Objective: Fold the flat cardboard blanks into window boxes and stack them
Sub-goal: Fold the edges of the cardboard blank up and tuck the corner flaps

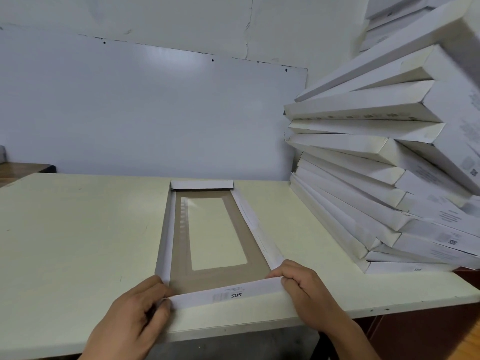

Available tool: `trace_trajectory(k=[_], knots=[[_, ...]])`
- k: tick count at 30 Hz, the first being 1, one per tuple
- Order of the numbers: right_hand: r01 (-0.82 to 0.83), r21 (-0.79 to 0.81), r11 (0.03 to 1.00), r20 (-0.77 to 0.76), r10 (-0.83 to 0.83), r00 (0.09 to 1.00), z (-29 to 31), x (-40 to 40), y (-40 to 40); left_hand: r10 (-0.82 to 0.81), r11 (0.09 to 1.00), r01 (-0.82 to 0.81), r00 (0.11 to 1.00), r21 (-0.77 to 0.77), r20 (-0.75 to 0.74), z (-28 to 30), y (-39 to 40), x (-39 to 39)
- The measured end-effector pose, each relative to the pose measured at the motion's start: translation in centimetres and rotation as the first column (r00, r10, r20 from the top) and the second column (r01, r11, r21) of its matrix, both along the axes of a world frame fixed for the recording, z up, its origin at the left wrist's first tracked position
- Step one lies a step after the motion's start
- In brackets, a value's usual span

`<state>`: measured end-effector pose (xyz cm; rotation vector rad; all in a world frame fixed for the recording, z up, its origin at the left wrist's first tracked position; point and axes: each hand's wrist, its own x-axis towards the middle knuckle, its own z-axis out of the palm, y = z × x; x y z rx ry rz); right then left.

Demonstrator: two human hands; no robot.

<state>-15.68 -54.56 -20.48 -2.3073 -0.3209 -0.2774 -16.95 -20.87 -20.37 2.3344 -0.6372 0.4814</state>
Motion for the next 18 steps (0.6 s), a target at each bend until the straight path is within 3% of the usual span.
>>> trace_trajectory(k=[18], knots=[[0.003,0.021,1.0,0.024,-0.003,1.0,-0.39,0.32,-0.32,0.011,1.0,-0.011,0.999,-0.006,-0.031,0.63,-0.09,-0.42]])
